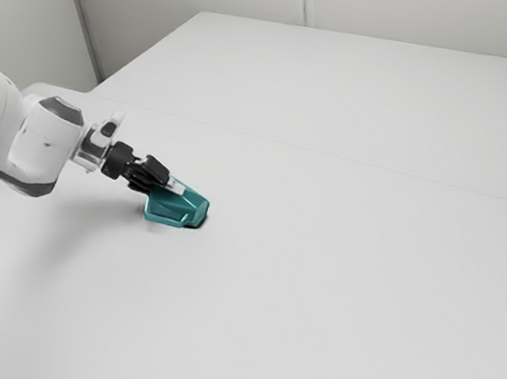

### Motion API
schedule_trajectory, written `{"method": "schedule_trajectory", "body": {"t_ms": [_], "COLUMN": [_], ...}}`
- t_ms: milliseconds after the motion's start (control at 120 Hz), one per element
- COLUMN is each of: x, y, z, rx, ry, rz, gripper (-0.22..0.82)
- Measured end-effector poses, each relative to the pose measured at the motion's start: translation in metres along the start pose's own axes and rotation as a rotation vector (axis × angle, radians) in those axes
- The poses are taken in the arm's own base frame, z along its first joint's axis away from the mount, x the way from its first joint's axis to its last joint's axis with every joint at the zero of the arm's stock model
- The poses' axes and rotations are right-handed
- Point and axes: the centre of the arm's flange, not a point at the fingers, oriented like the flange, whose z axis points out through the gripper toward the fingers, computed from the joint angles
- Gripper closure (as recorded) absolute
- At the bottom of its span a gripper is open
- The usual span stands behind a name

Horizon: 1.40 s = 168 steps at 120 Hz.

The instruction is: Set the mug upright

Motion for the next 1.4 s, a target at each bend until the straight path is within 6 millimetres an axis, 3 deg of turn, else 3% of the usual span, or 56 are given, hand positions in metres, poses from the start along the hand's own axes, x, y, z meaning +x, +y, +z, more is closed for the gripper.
{"method": "schedule_trajectory", "body": {"t_ms": [175,342,608,850,1050,1192,1400], "x": [0.003,0.011,0.024,0.03,0.028,0.024,0.006], "y": [0.006,0.027,0.075,0.133,0.163,0.184,0.199], "z": [0.001,-0.006,-0.013,-0.027,-0.04,-0.035,-0.029], "rx": [0.002,-0.004,0.0,0.126,0.261,0.354,0.489], "ry": [-0.001,0.012,0.006,-0.14,-0.255,-0.34,-0.415], "rz": [0.021,0.06,0.144,0.268,0.317,0.346,0.341], "gripper": [0.69,0.74,0.77,0.77,0.78,0.78,0.77]}}
